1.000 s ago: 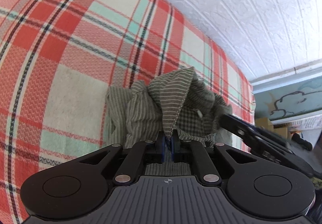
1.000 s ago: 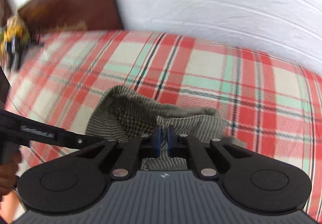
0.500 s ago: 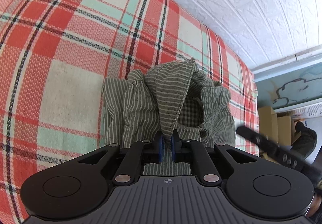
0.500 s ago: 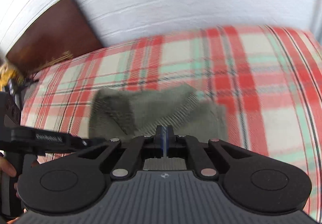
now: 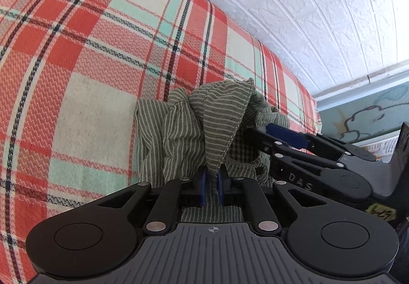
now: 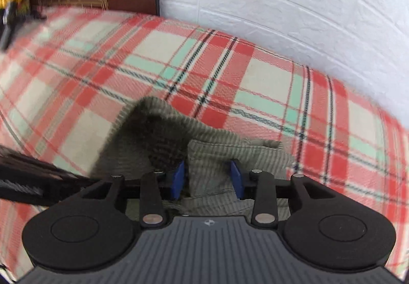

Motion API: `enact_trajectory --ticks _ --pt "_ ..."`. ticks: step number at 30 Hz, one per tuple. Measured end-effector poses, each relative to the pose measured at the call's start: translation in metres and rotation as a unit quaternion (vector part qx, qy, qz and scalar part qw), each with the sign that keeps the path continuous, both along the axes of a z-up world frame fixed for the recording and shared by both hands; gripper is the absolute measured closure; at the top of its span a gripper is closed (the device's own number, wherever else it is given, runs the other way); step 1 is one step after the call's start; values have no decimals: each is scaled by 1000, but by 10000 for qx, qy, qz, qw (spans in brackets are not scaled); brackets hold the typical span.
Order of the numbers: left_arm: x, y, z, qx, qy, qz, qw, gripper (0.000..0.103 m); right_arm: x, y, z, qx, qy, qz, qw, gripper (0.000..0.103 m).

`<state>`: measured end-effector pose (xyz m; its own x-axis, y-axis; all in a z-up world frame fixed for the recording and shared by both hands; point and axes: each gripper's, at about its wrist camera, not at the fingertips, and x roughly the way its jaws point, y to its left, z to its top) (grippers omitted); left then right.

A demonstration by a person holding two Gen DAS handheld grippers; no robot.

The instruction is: Fold clothes

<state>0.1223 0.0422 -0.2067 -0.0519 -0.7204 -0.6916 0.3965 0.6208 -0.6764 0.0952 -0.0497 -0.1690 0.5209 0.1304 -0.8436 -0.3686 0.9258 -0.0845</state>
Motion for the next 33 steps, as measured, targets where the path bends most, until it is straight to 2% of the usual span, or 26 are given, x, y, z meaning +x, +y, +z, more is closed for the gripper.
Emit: enact_trajectory --ticks 1,5,7,9,13,18,20,23,24,26,27,29,30,31,32,33 --pt "0 0 0 -8 8 5 10000 80 0 -4 2 113 41 -130 9998 98" --pt "2 0 7 -116 -43 -2 9999 80 -9 -25 21 682 -104 -726 9950 98" --pt "2 -1 14 -190 -114 -32 9997 80 -17 -43 31 1101 -135 -1117 9875 98" --pt "0 -3 19 -235 -170 -98 9995 80 -27 -64 35 1560 -12 -1596 9748 98" --pt "-7 -9 17 -151 -159 -294 9993 80 -46 -100 24 2414 531 -2376 9394 98" --pt "-21 -9 1 97 -113 -388 9991 81 -61 -133 -15 3305 1205 -3328 8749 98" --pt "-25 -8 -6 206 -106 -377 9990 84 -65 -137 -27 3451 1366 -3505 8599 98" --pt "-28 -8 -11 303 -148 -369 9987 83 -65 -134 -30 3426 1364 -3465 8626 95" --pt "-28 -8 -10 322 -178 -364 9987 77 -65 -133 -31 3417 1363 -3451 8634 94" --pt "-28 -7 3 307 -397 -359 9981 74 -64 -131 -33 3402 1355 -3413 8657 92" --pt "-30 -5 13 283 -628 -391 9969 74 -64 -132 -31 3400 1334 -3366 8680 89" --pt "-36 -3 34 282 -1219 -526 9908 62 -63 -132 -28 3394 1291 -3270 8725 88" --pt "-40 -3 44 304 -1575 -628 9850 50 -62 -133 -26 3392 1270 -3222 8747 87" --pt "-43 -5 52 355 -1915 -716 9782 44 -62 -133 -25 3390 1259 -3187 8761 87" --pt "-45 -8 57 383 -2154 -819 9723 44 -62 -133 -26 3392 1272 -3181 8761 87" --pt "-44 -12 59 400 -2229 -909 9698 44 -61 -133 -27 3392 1285 -3176 8761 87"
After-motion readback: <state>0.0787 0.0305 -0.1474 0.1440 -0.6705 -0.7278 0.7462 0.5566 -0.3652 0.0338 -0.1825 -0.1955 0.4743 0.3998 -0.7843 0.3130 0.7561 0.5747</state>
